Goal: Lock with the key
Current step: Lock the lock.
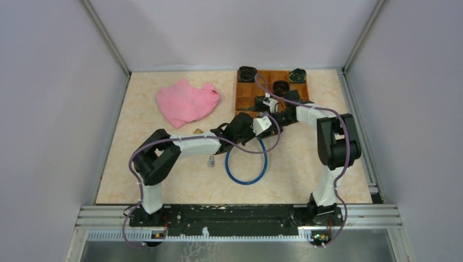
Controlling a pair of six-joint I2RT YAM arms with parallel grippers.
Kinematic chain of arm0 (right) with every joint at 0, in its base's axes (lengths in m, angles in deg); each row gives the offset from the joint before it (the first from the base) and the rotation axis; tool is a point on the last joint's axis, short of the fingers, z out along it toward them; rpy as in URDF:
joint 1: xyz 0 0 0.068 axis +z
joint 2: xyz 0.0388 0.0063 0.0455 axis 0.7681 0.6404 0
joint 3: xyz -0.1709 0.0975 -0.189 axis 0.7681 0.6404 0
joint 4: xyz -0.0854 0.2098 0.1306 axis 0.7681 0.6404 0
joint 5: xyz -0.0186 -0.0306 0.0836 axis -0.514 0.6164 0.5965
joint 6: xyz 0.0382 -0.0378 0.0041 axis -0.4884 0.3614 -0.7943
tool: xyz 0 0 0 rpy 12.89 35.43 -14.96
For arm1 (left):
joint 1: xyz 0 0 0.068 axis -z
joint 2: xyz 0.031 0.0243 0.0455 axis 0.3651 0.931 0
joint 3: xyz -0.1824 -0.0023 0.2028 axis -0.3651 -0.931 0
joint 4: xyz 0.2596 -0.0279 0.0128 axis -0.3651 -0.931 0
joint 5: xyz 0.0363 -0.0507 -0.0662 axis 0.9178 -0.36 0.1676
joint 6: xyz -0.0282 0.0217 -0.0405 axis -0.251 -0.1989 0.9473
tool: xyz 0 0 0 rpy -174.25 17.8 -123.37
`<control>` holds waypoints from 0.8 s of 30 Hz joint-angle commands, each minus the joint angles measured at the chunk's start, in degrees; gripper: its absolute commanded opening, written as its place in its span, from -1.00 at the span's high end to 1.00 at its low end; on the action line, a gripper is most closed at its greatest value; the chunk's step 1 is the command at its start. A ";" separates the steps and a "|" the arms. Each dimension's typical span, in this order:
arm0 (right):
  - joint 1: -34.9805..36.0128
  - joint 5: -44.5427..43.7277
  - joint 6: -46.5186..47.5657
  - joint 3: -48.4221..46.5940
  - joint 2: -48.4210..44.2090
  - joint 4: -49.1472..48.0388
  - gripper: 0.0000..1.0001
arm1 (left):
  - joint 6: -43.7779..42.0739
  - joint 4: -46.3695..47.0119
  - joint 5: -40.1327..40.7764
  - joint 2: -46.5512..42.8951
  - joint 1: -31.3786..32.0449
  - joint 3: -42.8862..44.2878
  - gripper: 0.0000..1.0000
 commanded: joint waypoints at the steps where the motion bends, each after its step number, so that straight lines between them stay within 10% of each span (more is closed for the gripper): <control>1: 0.03 3.45 -0.51 -4.09 -0.90 -5.82 1.00 | 1.99 -0.82 -5.76 1.11 2.01 1.94 1.00; 24: -2.32 -5.31 8.26 0.18 -0.42 -6.25 1.00 | 7.83 -0.98 -10.94 1.70 -1.83 1.04 0.01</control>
